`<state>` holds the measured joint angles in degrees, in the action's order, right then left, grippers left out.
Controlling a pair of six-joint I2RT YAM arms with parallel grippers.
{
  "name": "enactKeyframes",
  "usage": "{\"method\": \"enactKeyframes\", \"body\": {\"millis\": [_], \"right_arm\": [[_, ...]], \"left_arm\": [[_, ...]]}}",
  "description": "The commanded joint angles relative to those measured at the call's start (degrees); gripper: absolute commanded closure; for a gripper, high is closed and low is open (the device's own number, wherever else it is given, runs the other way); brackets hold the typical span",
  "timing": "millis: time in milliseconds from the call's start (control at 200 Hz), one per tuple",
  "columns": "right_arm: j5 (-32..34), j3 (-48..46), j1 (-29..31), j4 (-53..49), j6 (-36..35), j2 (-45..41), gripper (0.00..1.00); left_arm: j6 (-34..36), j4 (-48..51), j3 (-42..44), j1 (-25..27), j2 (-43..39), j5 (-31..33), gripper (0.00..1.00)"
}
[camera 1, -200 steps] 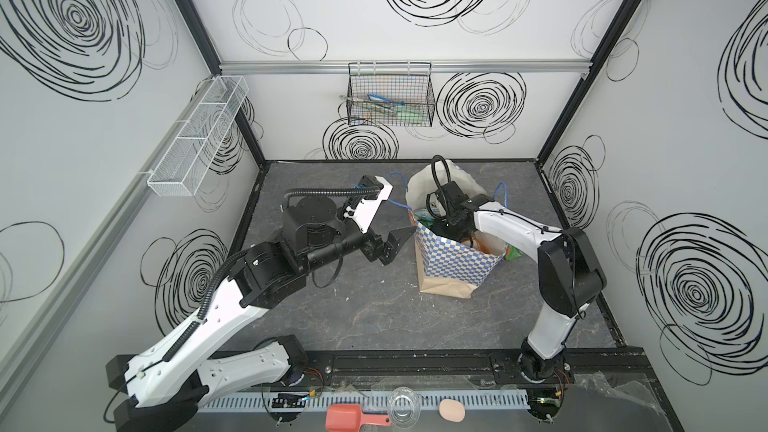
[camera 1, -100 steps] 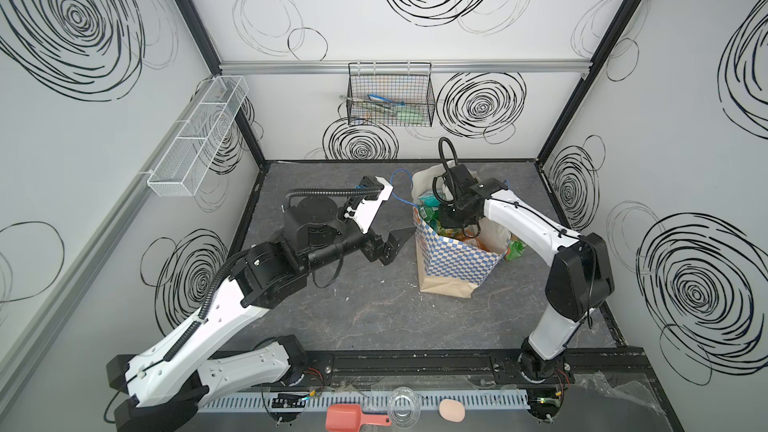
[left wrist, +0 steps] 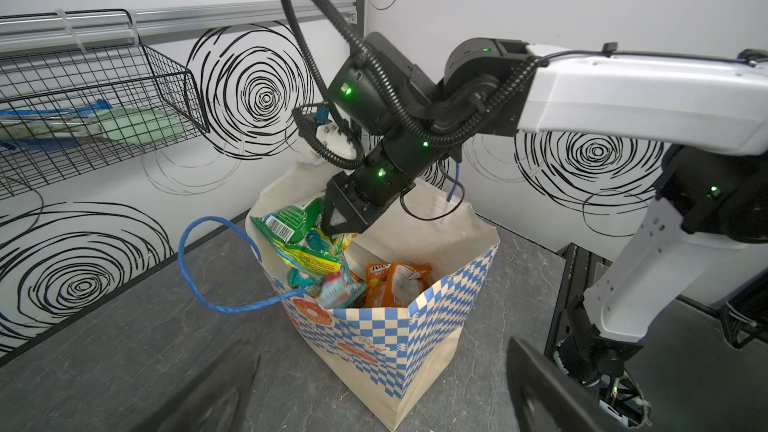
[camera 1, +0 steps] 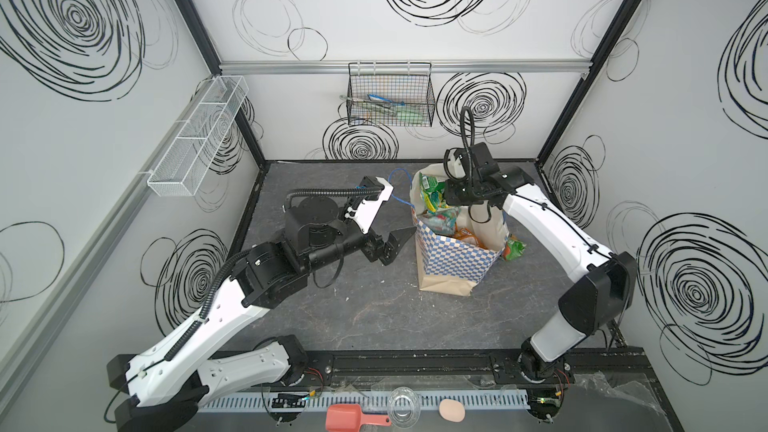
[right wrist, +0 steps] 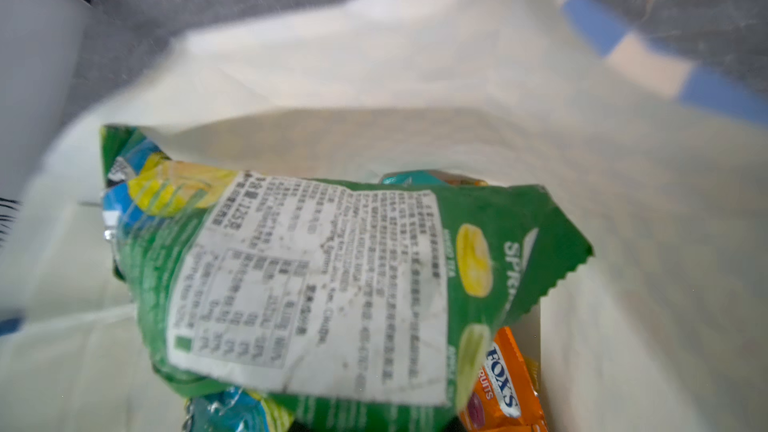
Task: Take the snacks out of the paper bag
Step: 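Lift the green candy packet up out of the bag with the right gripper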
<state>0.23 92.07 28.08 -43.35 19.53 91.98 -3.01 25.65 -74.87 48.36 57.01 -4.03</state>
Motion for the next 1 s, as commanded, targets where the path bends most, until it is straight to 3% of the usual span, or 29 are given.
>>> {"method": "enactKeyframes", "body": {"millis": [0, 335, 755, 996], "right_arm": [[-0.4, -2.2, -0.6, 7.3, 0.8, -4.4, 0.91], [-2.4, -0.8, -1.2, 7.1, 2.3, -5.8, 0.91], [-2.5, 14.5, -2.0, 6.8, 5.5, -6.7, 0.90], [-1.9, 19.3, -5.5, 10.0, 9.6, -7.7, 0.91]], "left_arm": [[-0.2, -2.7, 0.3, -0.4, 0.0, -0.4, 0.04], [-0.1, -2.9, 0.4, -0.4, -0.1, -0.4, 0.04], [-0.5, -3.6, -1.4, -0.4, 1.0, -1.4, 0.04], [-0.6, -4.2, -1.6, -0.4, 1.0, -1.9, 0.04]]}}
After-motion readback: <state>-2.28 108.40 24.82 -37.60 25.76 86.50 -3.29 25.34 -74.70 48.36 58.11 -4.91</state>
